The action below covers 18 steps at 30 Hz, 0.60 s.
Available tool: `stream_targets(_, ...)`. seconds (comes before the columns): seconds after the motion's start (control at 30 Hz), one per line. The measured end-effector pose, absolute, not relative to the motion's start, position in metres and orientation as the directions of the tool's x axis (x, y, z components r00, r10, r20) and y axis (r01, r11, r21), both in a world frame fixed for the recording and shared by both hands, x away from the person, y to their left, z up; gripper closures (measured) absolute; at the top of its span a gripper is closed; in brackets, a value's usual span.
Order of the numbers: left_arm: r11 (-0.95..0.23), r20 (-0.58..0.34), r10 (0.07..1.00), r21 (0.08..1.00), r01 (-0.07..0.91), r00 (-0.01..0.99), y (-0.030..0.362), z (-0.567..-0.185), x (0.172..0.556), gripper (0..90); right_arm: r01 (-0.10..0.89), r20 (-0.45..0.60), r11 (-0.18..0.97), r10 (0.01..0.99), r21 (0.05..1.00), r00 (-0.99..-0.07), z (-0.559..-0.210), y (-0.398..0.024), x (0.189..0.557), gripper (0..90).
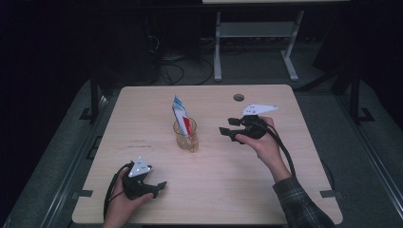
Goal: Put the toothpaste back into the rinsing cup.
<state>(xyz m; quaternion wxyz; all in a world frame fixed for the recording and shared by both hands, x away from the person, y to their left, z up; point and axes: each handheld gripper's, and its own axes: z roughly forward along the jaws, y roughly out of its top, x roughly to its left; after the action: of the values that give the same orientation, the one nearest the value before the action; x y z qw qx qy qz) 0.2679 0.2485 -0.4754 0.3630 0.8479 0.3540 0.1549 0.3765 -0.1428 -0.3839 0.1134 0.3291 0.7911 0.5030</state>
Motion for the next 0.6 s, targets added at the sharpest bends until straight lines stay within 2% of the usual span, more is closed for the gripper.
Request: stream_targets(0.6,-0.485,0.005,0.713,0.725,0.488,0.701,0.248,-0.475,0.268,13.4,0.422,0.123,0.289,0.684,0.859,-0.719,-0.408,-0.190,0.330,38.0)
